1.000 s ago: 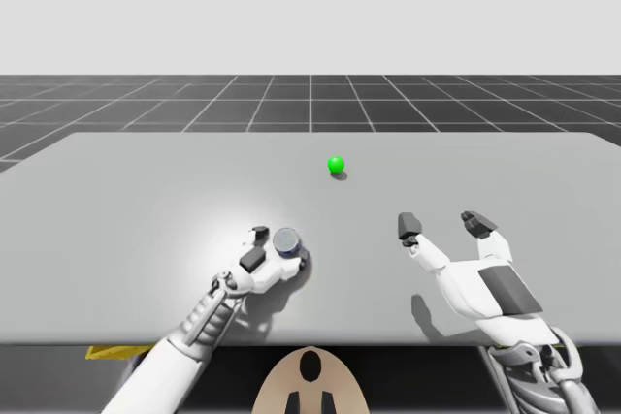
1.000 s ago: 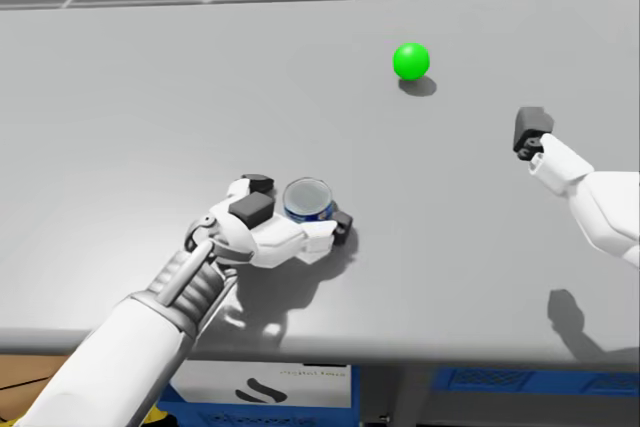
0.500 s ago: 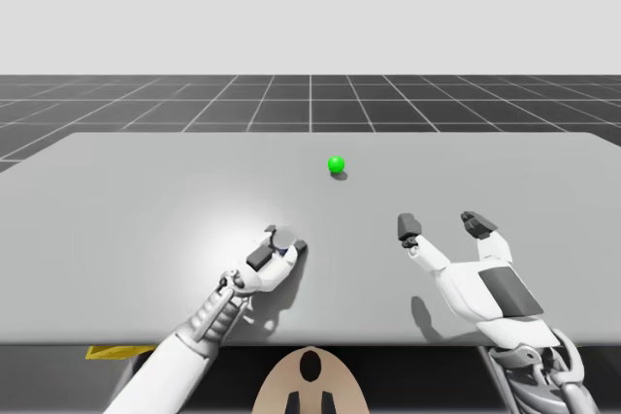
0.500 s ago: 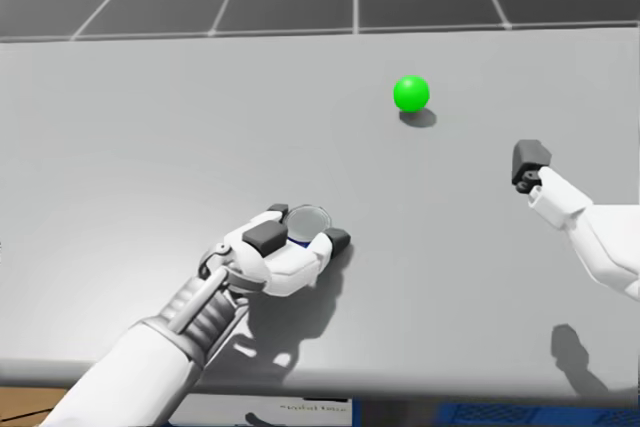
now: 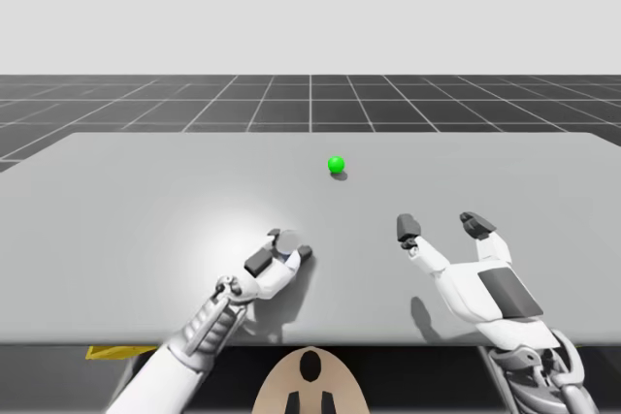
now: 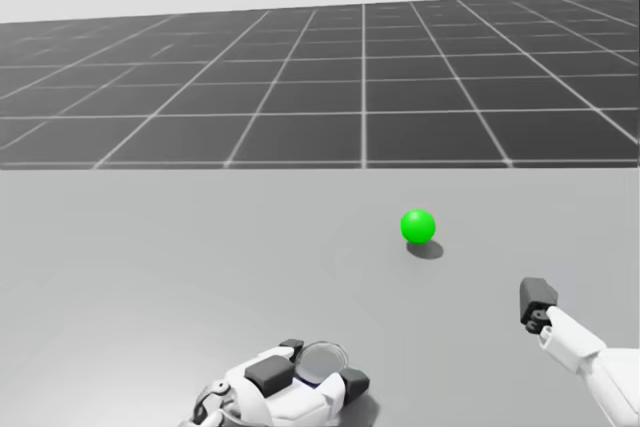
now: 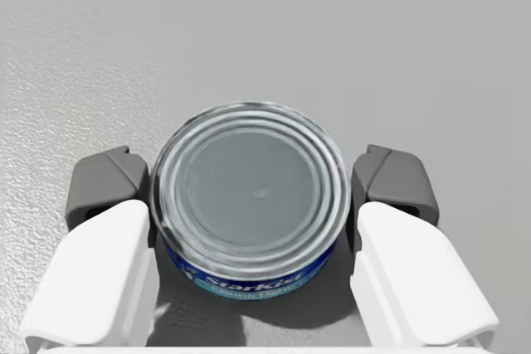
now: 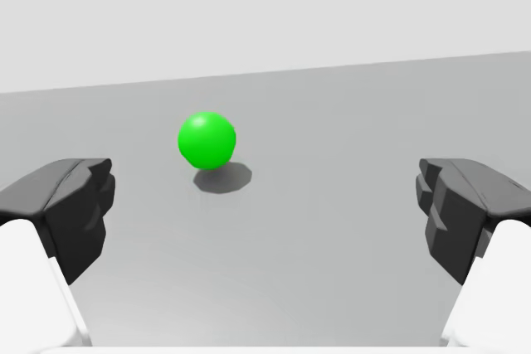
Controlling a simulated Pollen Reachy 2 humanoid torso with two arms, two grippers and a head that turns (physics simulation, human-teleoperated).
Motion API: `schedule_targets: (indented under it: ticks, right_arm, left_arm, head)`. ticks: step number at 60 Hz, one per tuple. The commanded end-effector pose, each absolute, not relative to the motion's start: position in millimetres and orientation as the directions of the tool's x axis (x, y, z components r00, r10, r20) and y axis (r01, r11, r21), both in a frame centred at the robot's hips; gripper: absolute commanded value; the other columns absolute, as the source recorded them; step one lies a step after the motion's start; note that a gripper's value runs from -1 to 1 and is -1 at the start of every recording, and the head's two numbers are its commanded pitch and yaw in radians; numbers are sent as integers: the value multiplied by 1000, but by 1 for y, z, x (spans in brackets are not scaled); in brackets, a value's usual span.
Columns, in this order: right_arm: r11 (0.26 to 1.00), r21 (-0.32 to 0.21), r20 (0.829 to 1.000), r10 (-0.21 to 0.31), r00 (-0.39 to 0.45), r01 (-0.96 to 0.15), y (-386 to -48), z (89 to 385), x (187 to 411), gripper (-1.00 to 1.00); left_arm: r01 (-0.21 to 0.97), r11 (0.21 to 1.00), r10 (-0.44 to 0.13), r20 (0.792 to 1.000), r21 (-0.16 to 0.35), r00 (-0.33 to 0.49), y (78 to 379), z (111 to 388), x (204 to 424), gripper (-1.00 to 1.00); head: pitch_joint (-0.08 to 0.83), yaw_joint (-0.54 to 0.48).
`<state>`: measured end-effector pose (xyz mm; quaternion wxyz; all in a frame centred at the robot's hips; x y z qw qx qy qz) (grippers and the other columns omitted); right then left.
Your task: Watch the red light. When it turns green, pick up the object.
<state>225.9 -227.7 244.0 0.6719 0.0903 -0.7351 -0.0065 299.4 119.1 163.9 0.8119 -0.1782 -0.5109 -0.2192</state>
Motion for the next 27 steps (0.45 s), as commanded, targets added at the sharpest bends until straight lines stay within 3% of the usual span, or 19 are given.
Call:
schedule_targets:
  ticks: [1, 15, 27]
  right_arm:
    - [978, 156, 983, -168, -77, -136, -226, 243, 225, -1000]
    - [981, 96, 985, -118, -127, -168, -227, 240, 223, -1000]
    - [979, 58, 984, -89, -153, -197, -226, 239, 222, -1000]
  left_arm:
    - [553, 826, -82, 948, -108, 308, 111, 213, 300, 1000]
    - [542, 839, -46, 987, -45, 154, 133, 290, 294, 1000]
    - [540, 842, -7, 1000, 6, -2, 141, 352, 277, 995]
  head:
    - [326, 96]
    - [319, 93]
    - [311, 88]
